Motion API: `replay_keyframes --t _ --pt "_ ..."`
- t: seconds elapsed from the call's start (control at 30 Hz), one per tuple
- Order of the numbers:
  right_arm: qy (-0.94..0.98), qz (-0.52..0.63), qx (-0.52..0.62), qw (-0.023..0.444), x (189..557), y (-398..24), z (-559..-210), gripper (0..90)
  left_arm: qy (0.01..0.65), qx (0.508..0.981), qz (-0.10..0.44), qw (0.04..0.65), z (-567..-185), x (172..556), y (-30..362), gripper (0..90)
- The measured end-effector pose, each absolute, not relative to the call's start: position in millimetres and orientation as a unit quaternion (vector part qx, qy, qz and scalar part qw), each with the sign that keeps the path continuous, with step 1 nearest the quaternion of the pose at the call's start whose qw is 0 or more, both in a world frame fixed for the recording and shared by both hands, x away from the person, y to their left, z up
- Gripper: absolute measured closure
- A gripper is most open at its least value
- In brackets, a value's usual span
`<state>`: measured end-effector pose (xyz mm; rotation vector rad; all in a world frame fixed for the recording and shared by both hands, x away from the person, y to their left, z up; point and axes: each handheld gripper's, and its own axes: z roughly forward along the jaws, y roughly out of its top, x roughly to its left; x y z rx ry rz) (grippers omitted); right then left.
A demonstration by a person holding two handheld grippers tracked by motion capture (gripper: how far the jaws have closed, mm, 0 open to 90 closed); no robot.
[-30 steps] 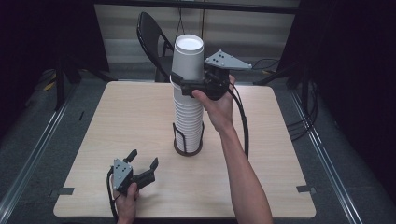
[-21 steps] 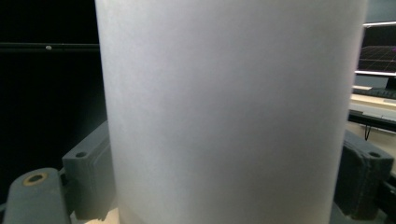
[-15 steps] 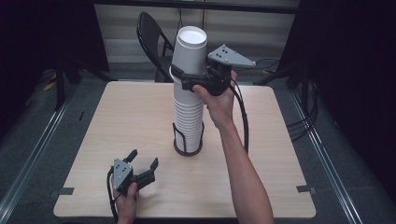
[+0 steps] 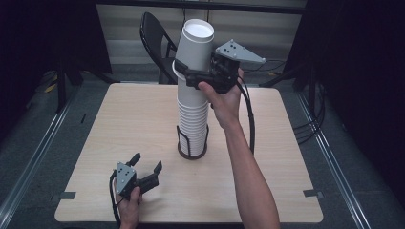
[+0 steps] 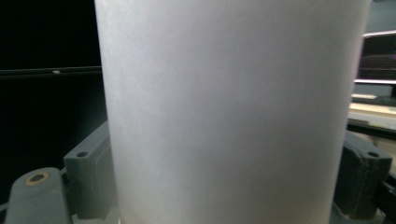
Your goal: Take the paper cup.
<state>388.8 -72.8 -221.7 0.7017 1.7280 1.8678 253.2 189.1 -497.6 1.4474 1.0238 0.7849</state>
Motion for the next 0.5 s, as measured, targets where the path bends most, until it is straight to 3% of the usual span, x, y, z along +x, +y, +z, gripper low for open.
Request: replay_keyframes --t 0.5 --pt "0.618 0.693 0.282 0.241 384.2 -85.8 -215.8 13.1 0.435 0.616 0.336 0.565 -497.6 253.1 188.7 16.5"
